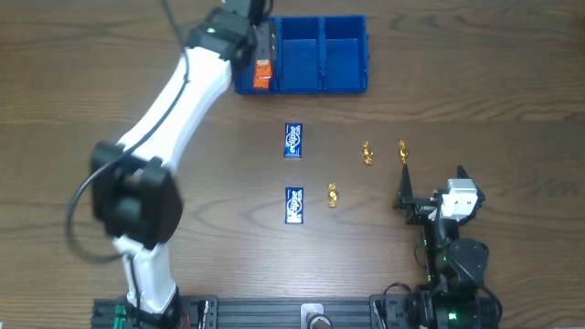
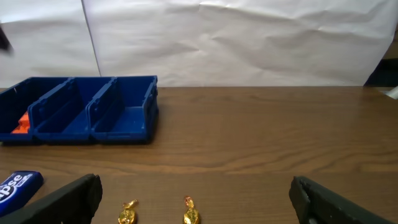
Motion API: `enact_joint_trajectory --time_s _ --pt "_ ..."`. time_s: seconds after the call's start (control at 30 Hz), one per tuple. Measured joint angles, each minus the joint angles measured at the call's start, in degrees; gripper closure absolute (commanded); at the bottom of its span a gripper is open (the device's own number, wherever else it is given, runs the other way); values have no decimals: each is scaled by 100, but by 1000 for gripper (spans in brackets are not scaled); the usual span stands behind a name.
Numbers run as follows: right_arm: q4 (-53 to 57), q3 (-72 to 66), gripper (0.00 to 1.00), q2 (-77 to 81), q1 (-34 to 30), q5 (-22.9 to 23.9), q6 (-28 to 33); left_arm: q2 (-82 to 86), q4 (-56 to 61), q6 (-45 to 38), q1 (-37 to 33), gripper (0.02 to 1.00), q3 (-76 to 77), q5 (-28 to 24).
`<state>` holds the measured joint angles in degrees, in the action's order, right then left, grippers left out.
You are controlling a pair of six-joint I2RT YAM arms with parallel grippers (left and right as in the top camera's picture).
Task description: Sort Candies Into Trays
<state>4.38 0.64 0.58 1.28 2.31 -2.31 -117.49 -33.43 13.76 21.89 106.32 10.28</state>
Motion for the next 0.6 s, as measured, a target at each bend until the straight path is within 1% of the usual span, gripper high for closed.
enact_joint_trajectory --time_s 0.1,0.17,0.23,0.3,0.33,0.43,0.53,0.6 --pt "0 0 5 0 0 0 0 1134 -81 -140 0 18 -11 173" --pt "-2 0 3 0 0 0 0 1987 186 -319 0 18 -214 236" --pt "-2 0 5 0 0 0 0 2865 728 -466 0 18 -785 289" --pt "-9 0 3 2 0 2 0 3987 1731 -621 -9 20 -2002 339" --pt "-4 0 3 -2 0 0 0 4299 1897 -656 -15 20 -2358 348" --pt "-11 0 3 2 0 0 0 5569 2940 -767 -155 18 -4238 315" --pt "-9 0 3 2 0 -2 0 6741 3622 -804 -564 20 -5960 55" --pt "-4 0 3 2 0 0 0 7361 3910 -807 -817 23 -6682 -105"
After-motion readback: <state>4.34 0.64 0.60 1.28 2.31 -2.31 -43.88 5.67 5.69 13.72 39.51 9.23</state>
